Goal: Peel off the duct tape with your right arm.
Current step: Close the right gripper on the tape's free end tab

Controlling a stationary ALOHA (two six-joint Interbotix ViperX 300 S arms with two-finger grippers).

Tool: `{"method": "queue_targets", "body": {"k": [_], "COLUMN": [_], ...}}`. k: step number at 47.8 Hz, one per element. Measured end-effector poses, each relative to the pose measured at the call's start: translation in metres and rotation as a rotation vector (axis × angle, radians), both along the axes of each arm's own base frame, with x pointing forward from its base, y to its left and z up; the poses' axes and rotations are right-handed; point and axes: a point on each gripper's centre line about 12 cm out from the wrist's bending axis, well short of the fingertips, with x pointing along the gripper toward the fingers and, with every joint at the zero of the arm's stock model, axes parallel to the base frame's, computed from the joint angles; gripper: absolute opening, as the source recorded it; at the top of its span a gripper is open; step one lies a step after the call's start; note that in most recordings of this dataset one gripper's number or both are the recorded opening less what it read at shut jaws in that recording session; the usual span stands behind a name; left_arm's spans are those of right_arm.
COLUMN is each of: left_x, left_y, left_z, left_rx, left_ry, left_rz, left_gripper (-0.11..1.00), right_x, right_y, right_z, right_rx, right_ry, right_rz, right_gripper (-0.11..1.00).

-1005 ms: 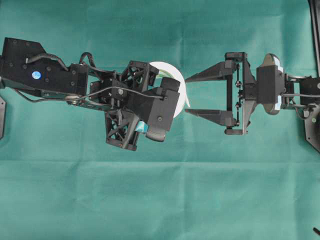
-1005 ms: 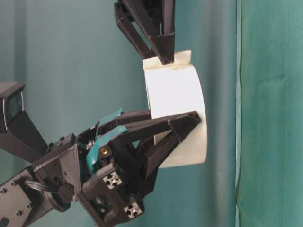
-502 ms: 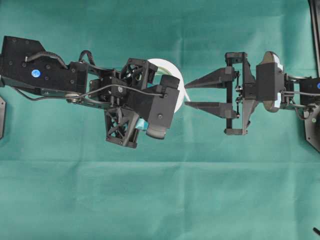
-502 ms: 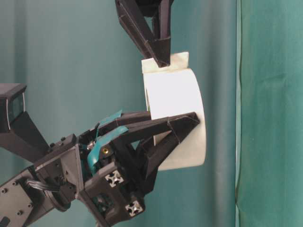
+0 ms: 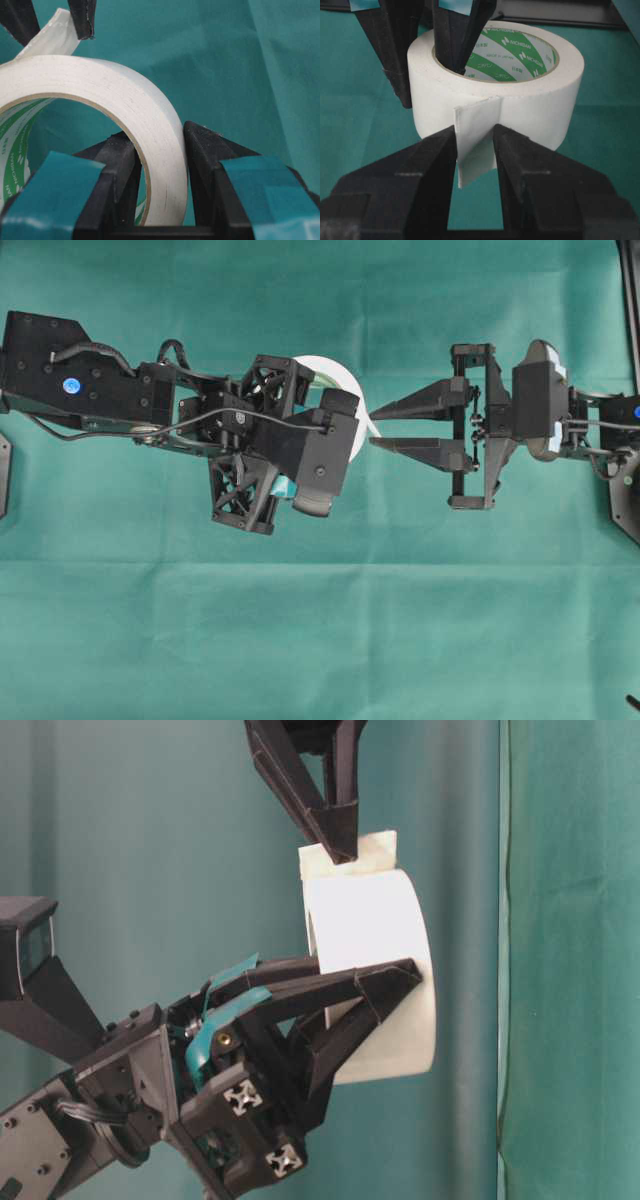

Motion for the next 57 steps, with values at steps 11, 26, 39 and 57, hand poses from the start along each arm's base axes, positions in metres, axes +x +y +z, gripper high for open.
{"method": "queue_targets", "body": {"k": [11, 26, 39, 57], "left_x": [0.0, -0.001, -0.001, -0.001], "left_y": [0.0, -0.005, -0.005, -0.007], "left_z": [0.0, -0.001, -0.001, -0.001], "left_rx": [0.0, 0.0, 0.001, 0.0], "left_ry": [0.002, 0.008, 0.008, 0.009], "left_rz": [0.0, -0.013, -0.014, -0.016], "left_gripper": [0.23, 0.23, 0.23, 0.23], "right_x": [-0.002, -0.003, -0.002, -0.002], "right_y": [-0.006, -0.012, -0.011, -0.008], "right_z": [-0.001, -0.003, -0.005, -0.007], "right_rx": [0.016, 0.027, 0.026, 0.025], "right_ry": [0.004, 0.008, 0.014, 0.019], "right_rz": [-0.027, -0.052, -0.051, -0.039], "right_gripper": [-0.02, -0.05, -0.05, -0.05]}}
